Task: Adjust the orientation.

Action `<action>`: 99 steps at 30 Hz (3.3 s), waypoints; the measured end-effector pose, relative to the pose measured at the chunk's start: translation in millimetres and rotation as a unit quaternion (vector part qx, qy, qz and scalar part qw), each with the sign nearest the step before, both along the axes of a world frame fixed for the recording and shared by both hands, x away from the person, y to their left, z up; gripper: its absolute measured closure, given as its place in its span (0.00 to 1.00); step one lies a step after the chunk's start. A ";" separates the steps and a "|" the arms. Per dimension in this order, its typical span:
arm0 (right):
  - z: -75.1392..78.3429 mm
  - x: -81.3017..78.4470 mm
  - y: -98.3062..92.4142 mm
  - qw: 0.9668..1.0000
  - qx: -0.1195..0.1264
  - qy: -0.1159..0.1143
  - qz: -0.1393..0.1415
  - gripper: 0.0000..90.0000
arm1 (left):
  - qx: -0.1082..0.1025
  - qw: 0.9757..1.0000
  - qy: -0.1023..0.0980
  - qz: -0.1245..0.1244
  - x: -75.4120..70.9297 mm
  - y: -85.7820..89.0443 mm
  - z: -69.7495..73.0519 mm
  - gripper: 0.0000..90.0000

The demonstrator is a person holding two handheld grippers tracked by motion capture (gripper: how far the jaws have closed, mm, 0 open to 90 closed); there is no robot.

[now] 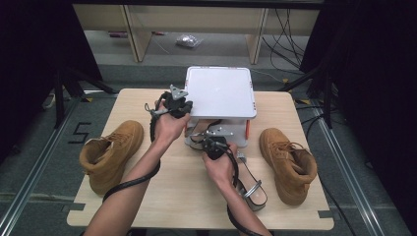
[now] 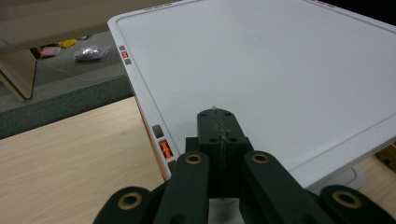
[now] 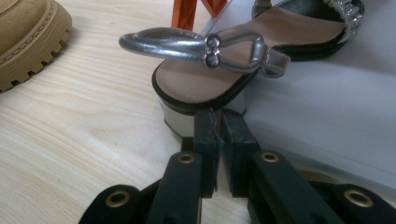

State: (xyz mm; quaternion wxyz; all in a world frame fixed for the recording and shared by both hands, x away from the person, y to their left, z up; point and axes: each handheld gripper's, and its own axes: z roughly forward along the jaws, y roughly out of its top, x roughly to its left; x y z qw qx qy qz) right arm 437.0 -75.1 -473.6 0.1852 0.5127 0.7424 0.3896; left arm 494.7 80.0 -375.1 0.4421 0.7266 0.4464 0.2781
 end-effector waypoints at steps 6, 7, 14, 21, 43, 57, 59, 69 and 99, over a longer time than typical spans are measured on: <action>-0.4 0.7 -3.2 1.000 0.006 0.003 0.000 0.93 | -0.012 1.000 -0.013 -0.001 -4.6 0.1 4.6 0.99; -0.7 0.5 -3.8 1.000 0.006 0.000 -0.004 0.93 | -0.016 1.000 -0.018 -0.003 -7.0 1.1 7.2 1.00; -0.7 2.6 -11.4 1.000 0.006 0.000 -0.005 0.96 | -0.040 0.999 -0.036 -0.010 -35.3 21.5 18.9 1.00; -0.4 2.0 -11.1 1.000 0.002 0.002 -0.008 0.97 | -0.041 0.999 -0.032 0.002 -55.9 47.6 1.1 1.00; -1.2 2.3 -10.6 1.000 0.008 0.017 -0.011 1.00 | -0.015 0.997 0.079 0.010 -38.8 55.7 -111.0 1.00; -7.0 9.6 -7.1 1.000 0.002 0.020 0.001 1.00 | -0.026 0.996 0.089 -0.005 -22.9 29.6 -128.7 1.00; -7.6 9.8 -5.5 1.000 0.004 0.021 -0.001 1.00 | -0.027 0.996 0.089 -0.002 -22.2 26.5 -129.5 1.00; -9.1 16.4 -2.5 1.000 -0.015 0.018 -0.001 1.00 | -0.021 0.996 0.085 -0.014 -19.5 18.7 -125.9 1.00; -14.6 19.1 1.8 1.000 -0.021 0.017 0.008 1.00 | -0.019 0.997 0.078 -0.016 -20.9 14.3 -125.7 1.00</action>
